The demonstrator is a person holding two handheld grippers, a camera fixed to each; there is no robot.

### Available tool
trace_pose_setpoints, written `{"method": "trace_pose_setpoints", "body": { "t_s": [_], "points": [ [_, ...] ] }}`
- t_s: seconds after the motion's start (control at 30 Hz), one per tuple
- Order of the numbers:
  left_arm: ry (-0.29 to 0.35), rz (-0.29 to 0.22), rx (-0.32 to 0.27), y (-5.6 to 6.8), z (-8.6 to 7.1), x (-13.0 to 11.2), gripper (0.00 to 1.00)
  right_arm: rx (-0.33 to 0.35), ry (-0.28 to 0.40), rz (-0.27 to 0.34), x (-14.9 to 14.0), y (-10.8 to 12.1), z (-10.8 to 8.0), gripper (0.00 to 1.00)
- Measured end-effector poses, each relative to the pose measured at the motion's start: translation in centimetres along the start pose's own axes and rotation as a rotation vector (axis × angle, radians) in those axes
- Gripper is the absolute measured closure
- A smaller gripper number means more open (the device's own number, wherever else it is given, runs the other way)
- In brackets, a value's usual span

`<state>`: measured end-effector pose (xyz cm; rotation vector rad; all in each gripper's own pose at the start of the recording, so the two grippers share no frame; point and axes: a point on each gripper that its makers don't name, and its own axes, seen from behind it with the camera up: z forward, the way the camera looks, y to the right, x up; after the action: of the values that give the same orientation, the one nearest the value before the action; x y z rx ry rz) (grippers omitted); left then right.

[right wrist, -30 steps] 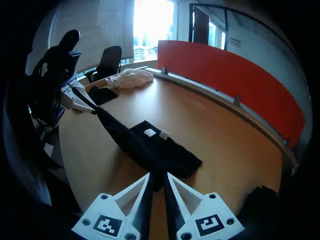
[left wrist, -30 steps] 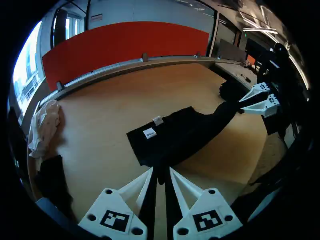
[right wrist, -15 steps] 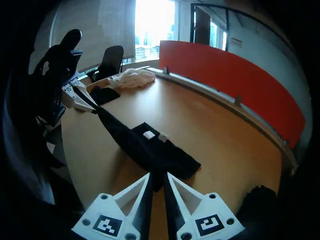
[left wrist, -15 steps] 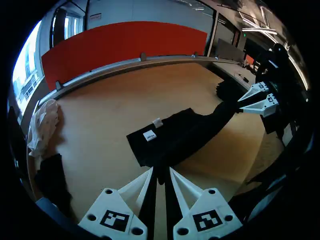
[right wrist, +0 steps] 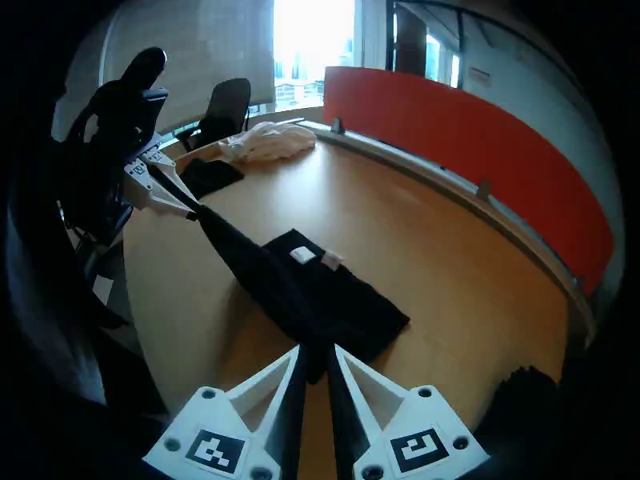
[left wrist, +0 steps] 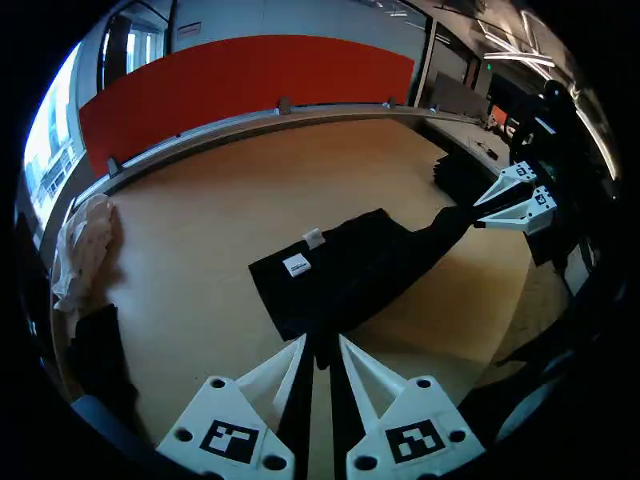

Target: Fold towel

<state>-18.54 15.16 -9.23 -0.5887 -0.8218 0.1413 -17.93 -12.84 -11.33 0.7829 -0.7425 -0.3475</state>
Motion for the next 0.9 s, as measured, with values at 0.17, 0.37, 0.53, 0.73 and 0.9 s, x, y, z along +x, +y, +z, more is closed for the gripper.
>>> {"method": "trace_pose_setpoints", "body": {
  "t_s": [0.17,0.37,0.53,0.73,0.9],
  "points": [
    [-0.011,-0.007,0.0,-0.4,1.1,-0.4,0.87,0.001,-0.015,0.008,-0.4,0.6,1.1,0.84],
    [-0.027,-0.021,0.003,-0.9,2.8,-0.9,0.87,0.001,-0.037,0.023,-1.2,1.4,2.3,0.84],
    [-0.027,-0.027,0.0,-1.0,3.6,-0.7,0.87,-0.002,-0.045,0.028,-1.5,1.8,2.9,0.84],
    [-0.03,-0.03,0.01,-1.4,4.3,-0.6,0.87,-0.009,-0.054,0.034,-1.8,2.5,3.6,0.84],
    [-0.029,-0.032,0.027,-2.1,5.2,-0.2,0.87,-0.018,-0.056,0.045,-1.8,3.3,4.5,0.84]
  ]
}}
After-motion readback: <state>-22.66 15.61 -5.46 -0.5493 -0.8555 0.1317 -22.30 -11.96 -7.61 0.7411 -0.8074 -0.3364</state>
